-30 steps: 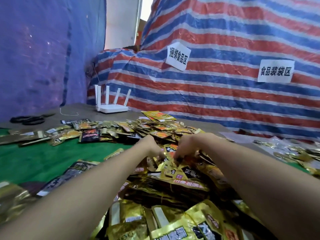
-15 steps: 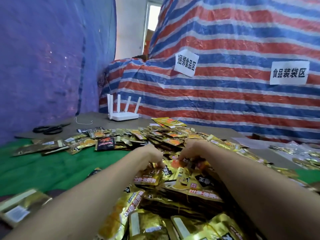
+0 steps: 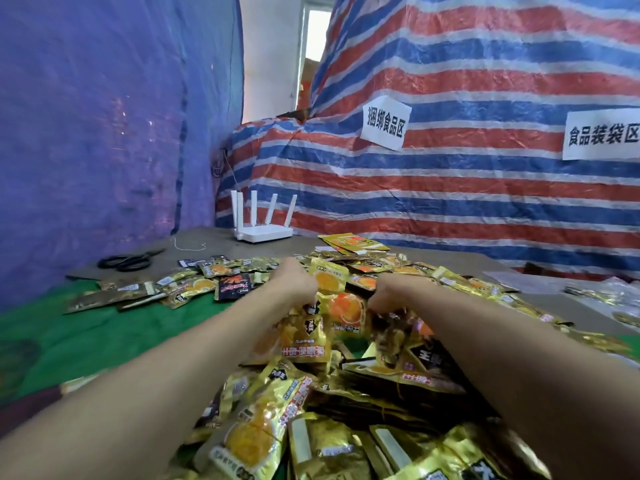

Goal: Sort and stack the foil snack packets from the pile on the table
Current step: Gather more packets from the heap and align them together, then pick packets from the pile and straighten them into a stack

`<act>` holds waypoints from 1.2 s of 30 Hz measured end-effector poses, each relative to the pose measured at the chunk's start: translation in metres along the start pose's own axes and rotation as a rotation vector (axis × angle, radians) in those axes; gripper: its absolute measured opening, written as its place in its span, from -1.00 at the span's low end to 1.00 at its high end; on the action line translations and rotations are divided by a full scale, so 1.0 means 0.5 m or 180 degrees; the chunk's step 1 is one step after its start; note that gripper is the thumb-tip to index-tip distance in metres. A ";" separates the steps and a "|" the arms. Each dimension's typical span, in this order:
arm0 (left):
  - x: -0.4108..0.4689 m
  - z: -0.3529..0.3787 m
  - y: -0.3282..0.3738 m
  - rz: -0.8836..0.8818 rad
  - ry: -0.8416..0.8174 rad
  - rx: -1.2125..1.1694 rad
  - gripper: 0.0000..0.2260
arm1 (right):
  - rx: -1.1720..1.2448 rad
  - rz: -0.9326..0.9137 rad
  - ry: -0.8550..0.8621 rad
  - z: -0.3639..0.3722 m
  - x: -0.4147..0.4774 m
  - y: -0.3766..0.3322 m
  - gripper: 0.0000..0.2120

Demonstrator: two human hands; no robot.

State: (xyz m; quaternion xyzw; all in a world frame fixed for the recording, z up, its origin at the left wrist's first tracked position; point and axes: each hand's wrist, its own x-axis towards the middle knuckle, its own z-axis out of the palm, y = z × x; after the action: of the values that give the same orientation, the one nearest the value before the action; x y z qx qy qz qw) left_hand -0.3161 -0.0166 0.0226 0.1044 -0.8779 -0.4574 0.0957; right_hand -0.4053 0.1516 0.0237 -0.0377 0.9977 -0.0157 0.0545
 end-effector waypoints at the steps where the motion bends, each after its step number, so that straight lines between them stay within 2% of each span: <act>1: 0.001 -0.009 -0.002 0.0053 0.0119 -0.0097 -0.93 | 0.0005 -0.0070 0.0099 -0.009 -0.006 -0.001 -0.80; 7: -0.010 -0.074 -0.007 0.0181 0.0772 -0.0825 -0.84 | 0.0342 -0.0279 0.0720 -0.036 -0.047 0.003 -0.87; 10: -0.025 -0.098 -0.005 0.0266 0.1032 -0.1002 -0.80 | 0.0722 -0.0323 0.0966 -0.047 -0.071 0.012 -0.98; 13: -0.050 -0.114 -0.009 0.0265 0.1111 -0.1300 -0.79 | 0.1218 -0.0274 0.1155 -0.069 -0.100 0.019 -0.81; 15: -0.069 -0.118 -0.014 0.0094 0.1114 -0.1729 -0.75 | 0.1501 -0.0233 0.1272 -0.088 -0.124 0.021 -0.85; 19: -0.109 -0.123 -0.032 -0.0638 0.0829 -0.3364 -0.65 | 0.2371 -0.0213 0.1532 -0.110 -0.174 0.028 -0.76; 21: -0.137 -0.129 -0.048 -0.0856 0.0637 -0.3844 -0.68 | 0.2827 -0.0186 0.1637 -0.109 -0.198 0.031 -0.69; 25: -0.223 -0.140 -0.061 -0.0914 0.0243 -0.4194 -0.78 | 0.3878 -0.0245 0.1508 -0.096 -0.251 0.038 -0.60; 29: -0.309 -0.146 -0.067 -0.0806 -0.0145 -0.4325 -0.87 | 0.4675 -0.0101 0.1242 -0.086 -0.328 0.039 -0.76; 31: -0.344 -0.142 -0.078 -0.0665 -0.0284 -0.4388 -0.84 | 0.4769 -0.0216 0.1449 -0.078 -0.371 0.041 -0.83; 36: -0.420 -0.132 -0.101 -0.0553 -0.0657 -0.4445 -0.83 | 0.4672 -0.0717 0.2406 -0.058 -0.500 0.026 -0.88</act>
State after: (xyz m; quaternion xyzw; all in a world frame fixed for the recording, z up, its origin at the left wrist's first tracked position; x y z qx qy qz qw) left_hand -0.0923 -0.0398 0.0031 0.0444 -0.3726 -0.9267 0.0198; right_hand -0.1617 0.1849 0.0790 -0.0844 0.6753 -0.6790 -0.2753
